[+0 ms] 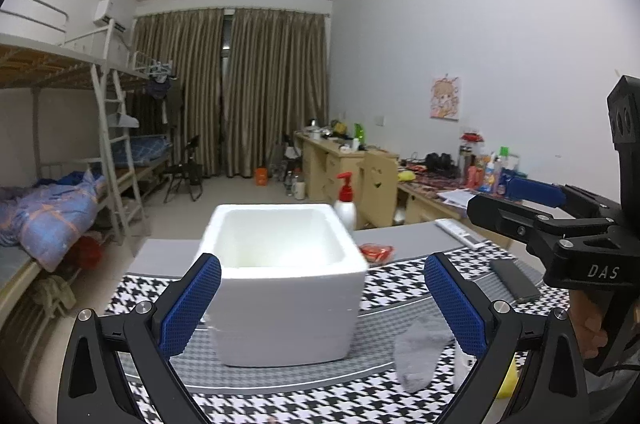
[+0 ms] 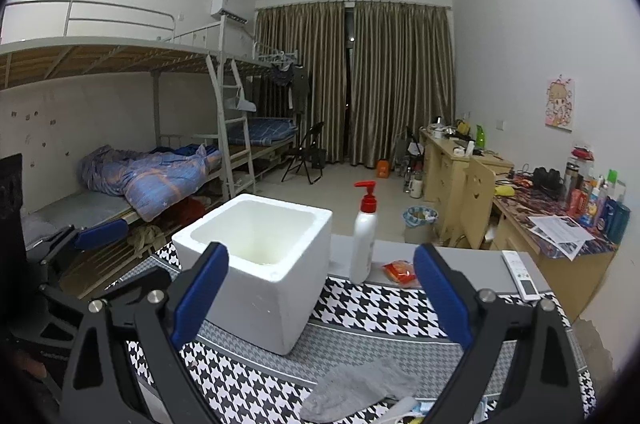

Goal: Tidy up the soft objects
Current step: 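Move both tools back from the box to the remaining items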

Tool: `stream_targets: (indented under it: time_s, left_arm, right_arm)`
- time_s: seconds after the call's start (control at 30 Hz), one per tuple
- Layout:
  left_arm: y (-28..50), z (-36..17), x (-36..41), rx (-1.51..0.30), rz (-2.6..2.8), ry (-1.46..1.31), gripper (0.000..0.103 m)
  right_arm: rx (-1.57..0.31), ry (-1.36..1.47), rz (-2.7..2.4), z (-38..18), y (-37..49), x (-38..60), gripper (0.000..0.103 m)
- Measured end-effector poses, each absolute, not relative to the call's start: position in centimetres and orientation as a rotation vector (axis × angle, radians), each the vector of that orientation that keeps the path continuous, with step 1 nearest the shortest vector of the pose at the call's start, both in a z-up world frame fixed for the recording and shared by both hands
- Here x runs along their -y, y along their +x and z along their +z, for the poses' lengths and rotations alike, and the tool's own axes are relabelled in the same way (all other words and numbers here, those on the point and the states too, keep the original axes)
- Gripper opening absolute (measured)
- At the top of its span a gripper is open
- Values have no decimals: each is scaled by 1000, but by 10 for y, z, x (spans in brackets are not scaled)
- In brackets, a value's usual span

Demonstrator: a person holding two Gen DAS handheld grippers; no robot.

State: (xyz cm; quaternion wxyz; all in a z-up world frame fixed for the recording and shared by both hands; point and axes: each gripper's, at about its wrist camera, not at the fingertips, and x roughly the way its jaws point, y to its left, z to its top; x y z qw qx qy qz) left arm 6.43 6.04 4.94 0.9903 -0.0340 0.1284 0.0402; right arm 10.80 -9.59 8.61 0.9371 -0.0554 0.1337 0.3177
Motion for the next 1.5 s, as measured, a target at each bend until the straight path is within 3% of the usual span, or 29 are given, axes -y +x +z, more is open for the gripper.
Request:
stream_targets:
  time_s: [1.5]
  left_arm:
    - [130, -4, 18, -463, -157, -36, 102]
  right_arm:
    - [-377, -9, 305, 20, 111, 222, 96]
